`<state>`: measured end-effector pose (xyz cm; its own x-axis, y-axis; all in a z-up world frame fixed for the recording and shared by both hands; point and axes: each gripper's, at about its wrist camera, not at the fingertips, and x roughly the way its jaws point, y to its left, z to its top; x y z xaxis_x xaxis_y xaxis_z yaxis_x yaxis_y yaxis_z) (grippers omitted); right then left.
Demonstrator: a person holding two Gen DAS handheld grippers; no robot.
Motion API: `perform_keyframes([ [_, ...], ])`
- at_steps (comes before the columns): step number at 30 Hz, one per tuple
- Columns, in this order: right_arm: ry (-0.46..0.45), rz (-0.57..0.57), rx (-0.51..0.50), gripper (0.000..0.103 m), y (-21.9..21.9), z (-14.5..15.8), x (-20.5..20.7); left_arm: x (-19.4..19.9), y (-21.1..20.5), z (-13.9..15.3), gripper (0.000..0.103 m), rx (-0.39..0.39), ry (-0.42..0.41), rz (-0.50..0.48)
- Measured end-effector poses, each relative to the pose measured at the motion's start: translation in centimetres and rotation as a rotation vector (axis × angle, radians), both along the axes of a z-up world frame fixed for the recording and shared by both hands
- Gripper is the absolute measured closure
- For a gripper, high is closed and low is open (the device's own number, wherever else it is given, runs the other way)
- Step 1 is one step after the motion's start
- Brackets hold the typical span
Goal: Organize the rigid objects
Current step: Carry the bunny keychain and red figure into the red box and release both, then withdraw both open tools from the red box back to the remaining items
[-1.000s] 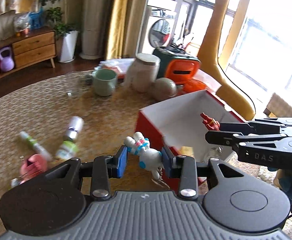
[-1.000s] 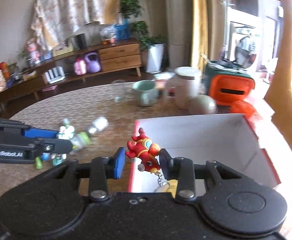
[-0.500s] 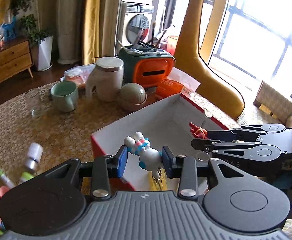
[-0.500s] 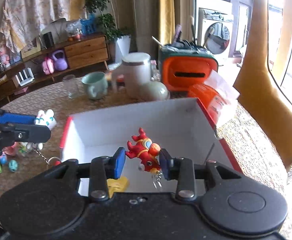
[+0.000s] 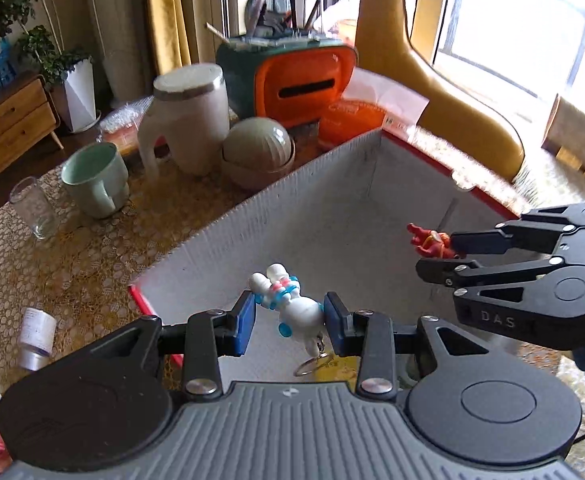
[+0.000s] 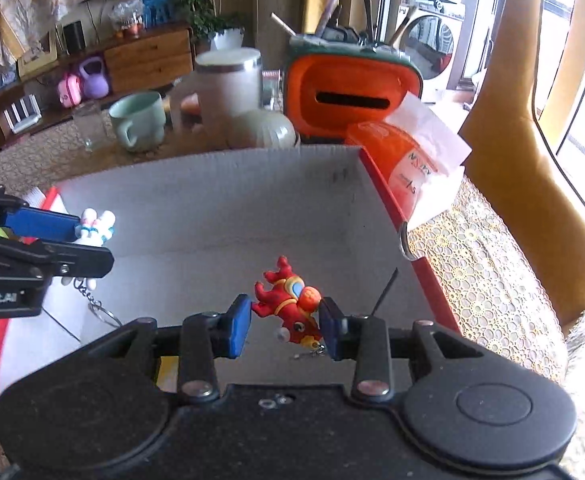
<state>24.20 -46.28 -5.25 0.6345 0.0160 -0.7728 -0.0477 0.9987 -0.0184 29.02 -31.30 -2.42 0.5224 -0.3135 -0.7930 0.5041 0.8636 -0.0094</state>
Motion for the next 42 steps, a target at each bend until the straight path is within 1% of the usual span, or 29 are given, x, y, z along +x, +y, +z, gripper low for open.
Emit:
perform_keyframes([
  [8,0.075,0.04,-0.058,0.067,0.7,-1.3,0.3,1.7,-2.3,-3.7,0.066,0.108,0.078,-0.028],
  [9,0.085,0.041,-0.06,0.067,0.8,-1.4,0.3,1.8,-2.6,-4.1,0.066,0.118,0.086,-0.031],
  [10,0.093,0.039,-0.061,0.07,0.7,-1.5,0.4,1.8,-2.8,-4.4,0.066,0.125,0.093,-0.035],
  [14,0.107,0.04,-0.057,0.068,0.7,-1.7,0.2,2.0,-3.4,-5.3,0.066,0.157,0.127,-0.036],
  [16,0.105,0.043,-0.054,0.067,0.8,-1.6,0.0,2.0,-3.6,-5.5,0.066,0.161,0.142,-0.035],
  [21,0.098,0.038,-0.042,0.061,0.9,-1.3,-0.3,2.1,-3.5,-6.0,0.066,0.153,0.173,-0.024],
  [25,0.09,0.036,-0.033,0.05,1.1,-1.0,-0.7,2.1,-2.7,-5.8,0.065,0.123,0.184,-0.005],
  [27,0.083,0.033,-0.029,0.047,1.3,-0.8,-0.9,2.0,-2.3,-5.6,0.059,0.102,0.188,0.002],
  [29,0.076,0.033,-0.026,0.046,1.4,-0.6,-1.1,1.7,-2.2,-5.2,0.057,0.088,0.18,-0.006],
  [31,0.063,0.031,-0.023,0.041,1.6,-0.2,-1.4,1.3,-2.0,-4.7,0.056,0.069,0.168,-0.009],
  [35,0.042,0.019,-0.009,0.037,1.8,0.6,-2.0,0.4,-1.3,-3.4,0.055,0.042,0.138,-0.005],
  [37,0.029,0.021,-0.002,0.033,2.0,1.1,-2.4,0.0,-0.6,-2.7,0.055,0.017,0.125,0.002],
  [42,-0.005,0.041,0.01,0.031,3.2,2.4,-3.7,-1.2,1.4,-0.6,0.055,-0.022,0.086,0.023],
])
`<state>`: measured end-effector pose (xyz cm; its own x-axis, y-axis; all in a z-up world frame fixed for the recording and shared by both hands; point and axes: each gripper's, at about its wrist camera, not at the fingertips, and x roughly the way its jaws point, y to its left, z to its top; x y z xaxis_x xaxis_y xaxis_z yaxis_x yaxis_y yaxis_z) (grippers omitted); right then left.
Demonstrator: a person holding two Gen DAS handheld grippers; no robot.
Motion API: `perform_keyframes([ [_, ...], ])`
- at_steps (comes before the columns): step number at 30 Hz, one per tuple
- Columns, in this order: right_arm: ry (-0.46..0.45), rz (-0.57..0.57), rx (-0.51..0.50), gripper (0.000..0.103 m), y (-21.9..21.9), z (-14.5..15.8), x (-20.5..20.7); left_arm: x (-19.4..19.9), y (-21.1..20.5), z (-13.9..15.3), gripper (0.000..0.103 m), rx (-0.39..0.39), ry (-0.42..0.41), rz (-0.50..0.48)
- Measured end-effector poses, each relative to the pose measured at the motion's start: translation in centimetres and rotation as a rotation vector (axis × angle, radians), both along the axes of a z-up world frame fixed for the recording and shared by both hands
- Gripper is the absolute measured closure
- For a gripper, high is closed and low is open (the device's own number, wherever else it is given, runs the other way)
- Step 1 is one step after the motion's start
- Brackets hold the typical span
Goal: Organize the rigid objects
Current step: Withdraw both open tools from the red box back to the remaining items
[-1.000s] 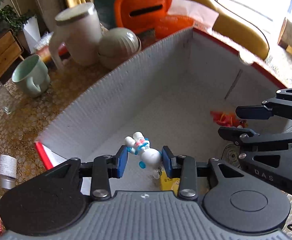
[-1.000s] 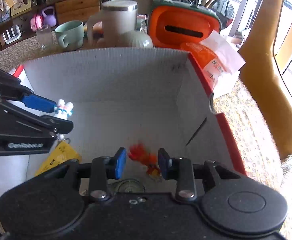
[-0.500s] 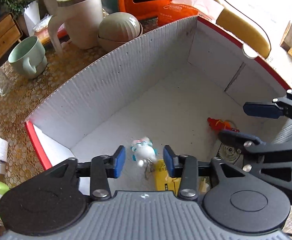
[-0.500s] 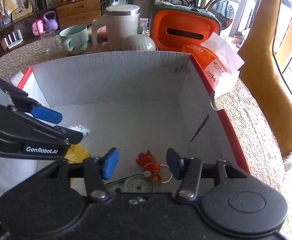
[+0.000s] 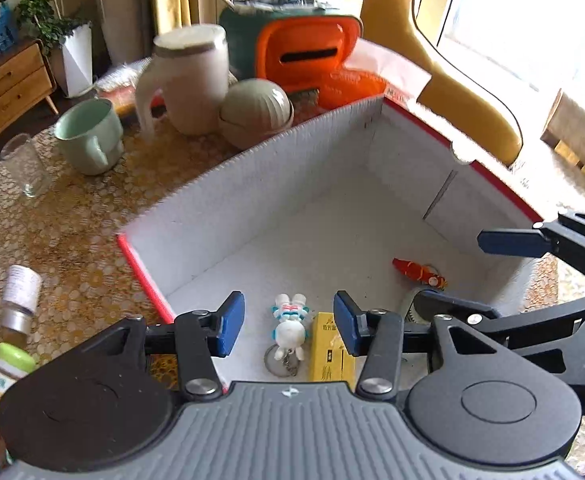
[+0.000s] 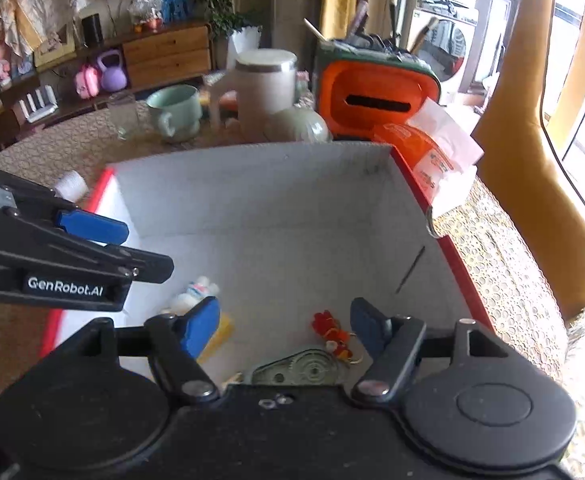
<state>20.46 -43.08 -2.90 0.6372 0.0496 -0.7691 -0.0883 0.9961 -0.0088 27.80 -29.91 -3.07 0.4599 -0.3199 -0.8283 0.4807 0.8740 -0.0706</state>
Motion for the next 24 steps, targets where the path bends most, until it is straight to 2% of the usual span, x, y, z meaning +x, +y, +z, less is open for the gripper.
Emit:
perform_keyframes([
  [12,-0.146,0.071,0.041,0.027,4.9,4.1,-3.8,-4.2,6.8,4.8,0.055,-0.094,-0.084,0.052],
  [13,-0.156,0.075,0.042,0.026,5.4,4.3,-4.1,-4.6,7.4,5.1,0.053,-0.097,-0.089,0.056],
  [15,-0.169,0.093,0.049,0.023,6.4,4.6,-4.7,-5.4,8.9,5.6,0.044,-0.104,-0.103,0.066],
  [20,-0.195,0.13,0.065,0.017,9.3,5.4,-5.9,-7.1,12.6,6.8,0.043,-0.119,-0.128,0.093],
  [22,-0.203,0.145,0.079,0.011,10.4,5.6,-6.2,-7.8,14.1,7.1,0.042,-0.123,-0.135,0.099],
  [24,-0.202,0.165,0.091,0.009,11.5,5.6,-6.4,-8.4,15.7,7.3,0.034,-0.119,-0.143,0.115],
])
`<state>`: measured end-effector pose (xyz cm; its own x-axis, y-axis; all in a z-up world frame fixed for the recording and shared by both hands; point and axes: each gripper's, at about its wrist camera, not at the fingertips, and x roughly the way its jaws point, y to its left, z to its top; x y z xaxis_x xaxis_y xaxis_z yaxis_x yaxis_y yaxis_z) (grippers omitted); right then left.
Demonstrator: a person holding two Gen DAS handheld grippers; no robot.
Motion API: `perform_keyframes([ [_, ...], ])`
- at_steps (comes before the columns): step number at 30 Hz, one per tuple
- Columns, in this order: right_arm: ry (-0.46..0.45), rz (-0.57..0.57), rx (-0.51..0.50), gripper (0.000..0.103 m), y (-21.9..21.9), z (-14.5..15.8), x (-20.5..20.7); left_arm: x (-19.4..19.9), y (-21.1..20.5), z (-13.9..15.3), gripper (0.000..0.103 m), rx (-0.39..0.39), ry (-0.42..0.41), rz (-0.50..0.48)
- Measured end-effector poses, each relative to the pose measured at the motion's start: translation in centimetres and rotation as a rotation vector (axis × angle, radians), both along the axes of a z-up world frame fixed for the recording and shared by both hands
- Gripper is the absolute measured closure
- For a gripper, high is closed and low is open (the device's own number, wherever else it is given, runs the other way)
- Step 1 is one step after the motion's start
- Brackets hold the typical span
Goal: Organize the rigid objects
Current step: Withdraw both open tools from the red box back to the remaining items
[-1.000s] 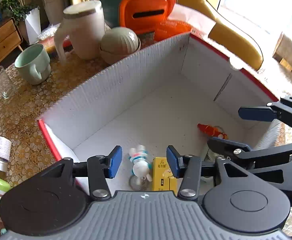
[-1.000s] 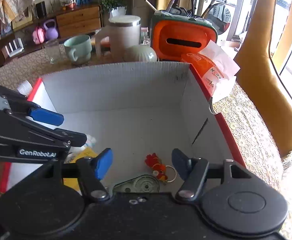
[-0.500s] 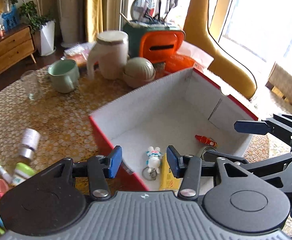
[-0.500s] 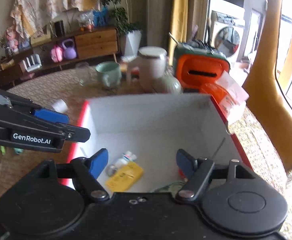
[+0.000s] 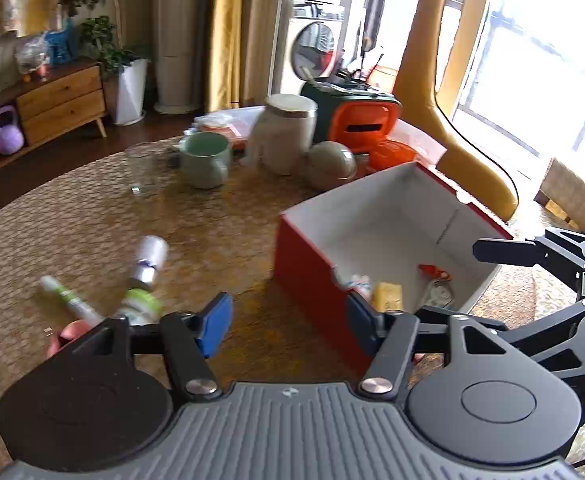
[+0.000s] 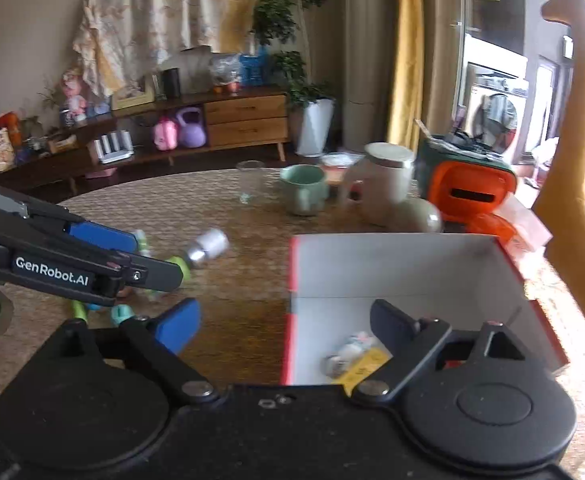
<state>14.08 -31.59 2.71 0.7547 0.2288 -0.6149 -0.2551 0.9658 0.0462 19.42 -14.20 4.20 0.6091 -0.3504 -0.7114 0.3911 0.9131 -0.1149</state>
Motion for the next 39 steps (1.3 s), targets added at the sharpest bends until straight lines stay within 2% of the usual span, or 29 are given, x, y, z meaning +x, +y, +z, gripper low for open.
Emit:
perform_keyframes([
  [2,0.003,0.026,0.004,0.008,1.2,-0.1,-0.3,-0.5,1.6,0.1,0.03,-0.005,-0.004,0.018],
  [7,0.011,0.064,0.012,0.007,4.3,-0.7,-0.5,-1.7,5.6,0.1,0.027,-0.005,-0.012,0.063],
  [10,0.02,0.083,0.016,0.007,6.1,-1.3,-0.4,-2.4,7.9,0.0,0.021,-0.007,-0.019,0.097],
  [17,0.036,0.134,0.026,0.007,9.8,-2.8,-0.4,-3.2,13.4,-0.8,0.013,-0.043,-0.007,0.18],
  [21,0.056,0.16,0.032,0.007,11.6,-3.8,0.0,-3.2,15.9,-1.8,0.002,-0.066,0.009,0.234],
  [26,0.073,0.197,0.013,0.007,13.9,-5.1,0.4,-3.2,17.8,-3.2,0.0,-0.063,-0.001,0.295],
  [32,0.085,0.249,-0.033,0.008,16.6,-7.2,1.1,-2.7,19.0,-6.0,0.0,-0.032,0.029,0.357],
  [36,0.096,0.282,-0.085,0.008,18.3,-8.8,1.8,-1.9,20.0,-8.3,0.0,-0.019,0.091,0.399],
  [39,0.095,0.316,-0.119,0.008,19.3,-9.9,2.2,-1.4,20.7,-10.0,0.0,-0.014,0.107,0.439],
])
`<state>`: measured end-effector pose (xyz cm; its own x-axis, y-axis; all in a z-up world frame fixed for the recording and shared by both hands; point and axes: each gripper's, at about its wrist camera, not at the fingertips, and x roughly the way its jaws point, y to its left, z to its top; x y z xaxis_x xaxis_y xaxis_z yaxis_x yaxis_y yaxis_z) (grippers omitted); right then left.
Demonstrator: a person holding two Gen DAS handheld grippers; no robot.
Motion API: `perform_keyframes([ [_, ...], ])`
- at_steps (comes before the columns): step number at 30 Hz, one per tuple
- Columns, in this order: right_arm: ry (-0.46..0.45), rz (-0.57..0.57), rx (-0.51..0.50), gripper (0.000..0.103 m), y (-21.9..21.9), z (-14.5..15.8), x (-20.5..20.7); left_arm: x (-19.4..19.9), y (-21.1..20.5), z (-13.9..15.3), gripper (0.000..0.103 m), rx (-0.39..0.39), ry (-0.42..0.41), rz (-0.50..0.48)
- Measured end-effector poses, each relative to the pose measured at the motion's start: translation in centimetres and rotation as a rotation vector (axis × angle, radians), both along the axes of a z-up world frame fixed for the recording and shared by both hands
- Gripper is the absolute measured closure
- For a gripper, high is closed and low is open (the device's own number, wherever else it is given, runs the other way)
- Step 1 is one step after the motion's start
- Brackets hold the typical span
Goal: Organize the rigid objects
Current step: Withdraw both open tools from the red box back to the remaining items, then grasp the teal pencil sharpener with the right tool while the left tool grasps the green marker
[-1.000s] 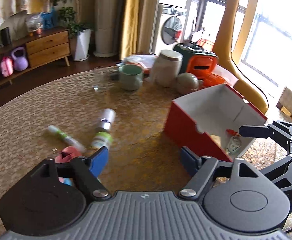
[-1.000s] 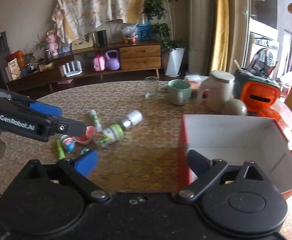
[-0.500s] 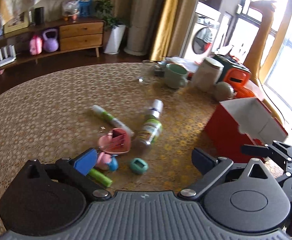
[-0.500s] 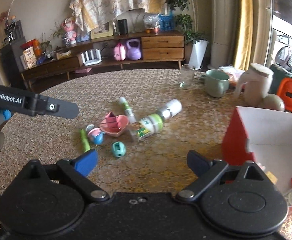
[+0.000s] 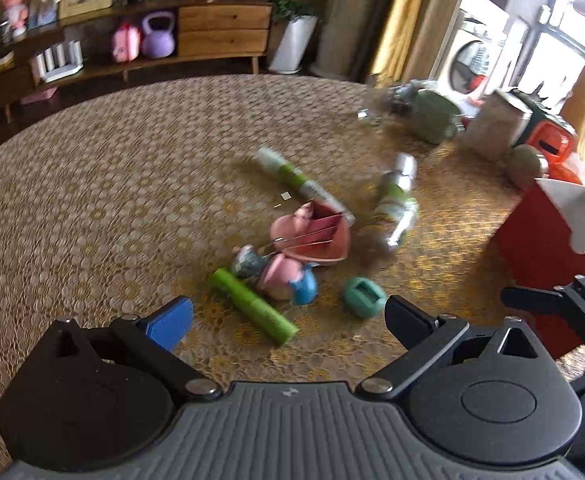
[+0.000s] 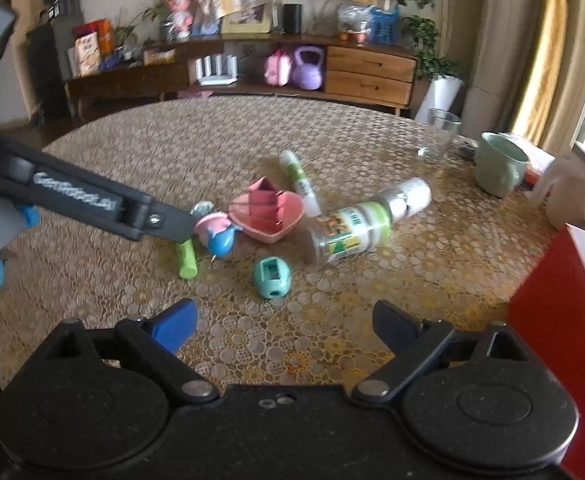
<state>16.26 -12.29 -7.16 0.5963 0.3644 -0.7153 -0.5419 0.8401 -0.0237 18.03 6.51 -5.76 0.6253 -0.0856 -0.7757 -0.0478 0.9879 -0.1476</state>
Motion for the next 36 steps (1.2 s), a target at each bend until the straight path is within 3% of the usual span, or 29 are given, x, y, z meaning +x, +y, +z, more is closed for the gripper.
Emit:
perform_keyframes([
  [9,0.032,0.014,-0.011,0.021,1.1,-2.7,2.3,1.4,0.8,-4.2,0.0,0.024,0.059,0.068],
  [20,0.033,0.048,-0.028,0.034,2.2,-4.0,3.8,2.3,0.9,-5.9,0.002,0.039,0.069,0.095],
  [31,0.069,0.047,-0.013,0.049,3.0,-5.0,5.4,3.0,1.2,-6.0,0.033,0.05,0.058,0.113],
  [36,0.064,0.046,-0.018,0.059,3.6,-5.2,5.5,2.9,1.3,-5.9,0.062,0.055,0.045,0.099],
])
